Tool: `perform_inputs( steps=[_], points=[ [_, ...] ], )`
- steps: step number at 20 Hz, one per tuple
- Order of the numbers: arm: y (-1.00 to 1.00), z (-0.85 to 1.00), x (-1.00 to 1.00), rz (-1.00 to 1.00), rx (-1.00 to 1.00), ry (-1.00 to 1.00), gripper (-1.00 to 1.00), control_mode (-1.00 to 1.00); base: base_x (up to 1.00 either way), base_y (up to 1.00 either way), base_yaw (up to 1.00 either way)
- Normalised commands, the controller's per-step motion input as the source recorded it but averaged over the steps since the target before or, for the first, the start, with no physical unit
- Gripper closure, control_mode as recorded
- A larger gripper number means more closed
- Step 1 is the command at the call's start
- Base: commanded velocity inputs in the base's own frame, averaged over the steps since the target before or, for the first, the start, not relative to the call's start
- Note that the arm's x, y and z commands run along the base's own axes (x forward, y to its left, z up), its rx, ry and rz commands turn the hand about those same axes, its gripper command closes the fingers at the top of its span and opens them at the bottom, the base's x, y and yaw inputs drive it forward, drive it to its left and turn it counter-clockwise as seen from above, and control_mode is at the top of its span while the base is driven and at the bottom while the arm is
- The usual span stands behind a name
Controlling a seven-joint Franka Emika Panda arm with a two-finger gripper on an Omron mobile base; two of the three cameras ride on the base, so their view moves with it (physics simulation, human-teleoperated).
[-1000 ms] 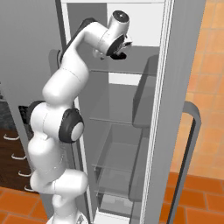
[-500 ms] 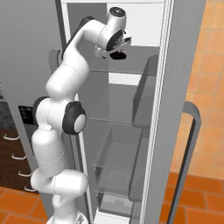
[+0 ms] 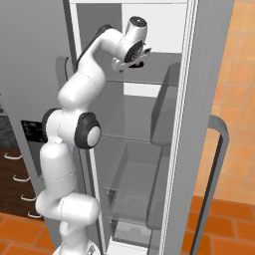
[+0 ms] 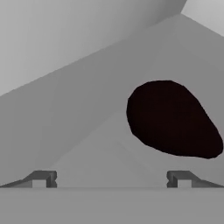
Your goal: Place one avocado and one steak in each tupperware on the nearby counter, to pack two identical lunches.
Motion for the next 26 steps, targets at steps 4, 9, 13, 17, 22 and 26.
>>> perform_inputs(
  steps=[4, 9, 13, 17, 22, 26],
  points=[
    [0.0, 0.04, 0.06, 0.01, -0.17, -0.07, -1.0, -1.0, 0.0, 0.0, 0.0],
    [-0.05, 0.32, 0.16, -0.06, -0.15, -0.11, -1.0, -1.0, 0.0, 0.0, 0.0],
    [-0.13, -0.02, 0.72, -0.13, 0.06, -0.04, -1.0, -1.0, 0.0, 0.0, 0.0],
    [-0.15, -0.25, 0.79, -0.01, 0.19, 0.0, -1.0, -1.0, 0.0, 0.0, 0.0],
    [0.04, -0.59, 0.58, 0.0, 0.21, 0.03, 1.0, -1.0, 0.0, 0.0, 0.0],
    [0.14, -0.83, -0.44, 0.07, 0.12, 0.0, 1.0, -1.0, 0.0, 0.0, 0.0]
  ],
)
